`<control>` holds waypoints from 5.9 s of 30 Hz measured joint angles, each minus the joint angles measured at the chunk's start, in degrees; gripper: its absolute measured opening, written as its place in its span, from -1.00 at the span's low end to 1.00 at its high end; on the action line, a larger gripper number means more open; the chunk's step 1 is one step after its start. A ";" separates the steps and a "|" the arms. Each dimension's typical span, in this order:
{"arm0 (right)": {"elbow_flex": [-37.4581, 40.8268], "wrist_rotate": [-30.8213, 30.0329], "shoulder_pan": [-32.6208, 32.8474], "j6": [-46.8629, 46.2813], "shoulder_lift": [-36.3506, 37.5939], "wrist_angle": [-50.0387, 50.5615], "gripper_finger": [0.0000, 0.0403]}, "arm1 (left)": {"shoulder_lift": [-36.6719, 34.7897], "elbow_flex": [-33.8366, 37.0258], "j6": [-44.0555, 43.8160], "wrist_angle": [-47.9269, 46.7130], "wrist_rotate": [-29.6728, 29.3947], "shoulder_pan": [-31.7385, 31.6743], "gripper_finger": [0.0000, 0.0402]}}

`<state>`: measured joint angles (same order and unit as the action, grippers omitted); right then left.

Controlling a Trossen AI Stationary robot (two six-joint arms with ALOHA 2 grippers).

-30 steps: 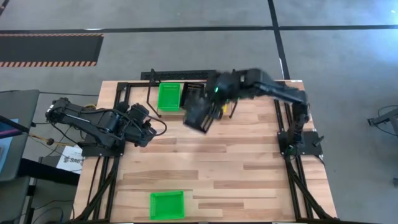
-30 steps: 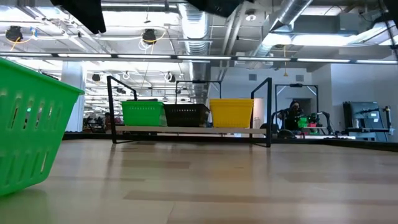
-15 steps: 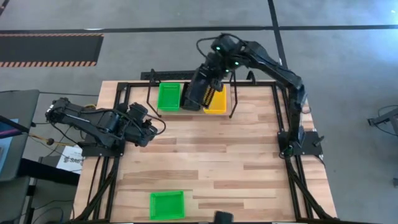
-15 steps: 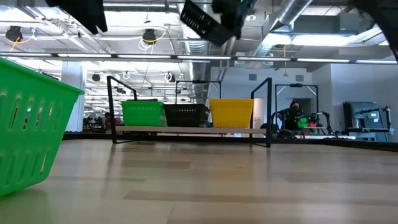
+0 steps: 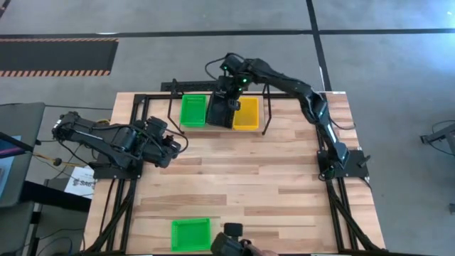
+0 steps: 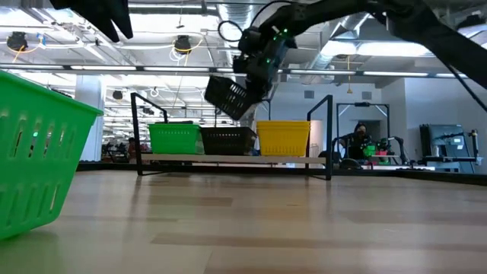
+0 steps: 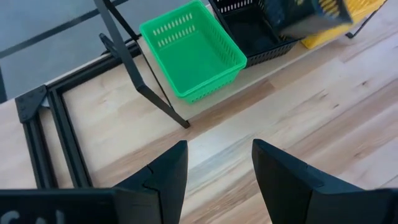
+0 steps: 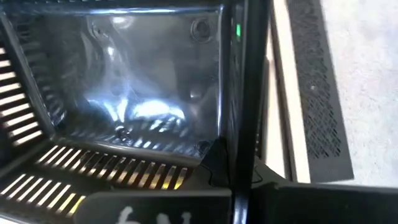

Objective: Stack baskets on shelf by color
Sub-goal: Stack the black basket on top of the black basket on the shelf

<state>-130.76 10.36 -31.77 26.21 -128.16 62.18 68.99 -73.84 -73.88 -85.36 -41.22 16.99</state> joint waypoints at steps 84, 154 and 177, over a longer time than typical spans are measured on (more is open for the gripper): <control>-2.75 -1.04 -1.02 7.05 -2.01 -5.31 -1.00 | 0.02 0.02 -2.41 1.14 -0.10 0.00 -0.16; -2.82 0.52 0.26 16.23 -5.27 4.19 -1.00 | 0.02 0.02 -2.45 2.61 0.11 0.00 -0.16; -2.82 0.78 0.26 9.51 -5.22 4.48 -1.00 | 0.02 0.02 -2.41 2.58 0.10 0.00 -0.16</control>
<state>-133.58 11.14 -31.51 35.72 -133.38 66.66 69.01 -73.82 -76.29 -82.78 -41.12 16.99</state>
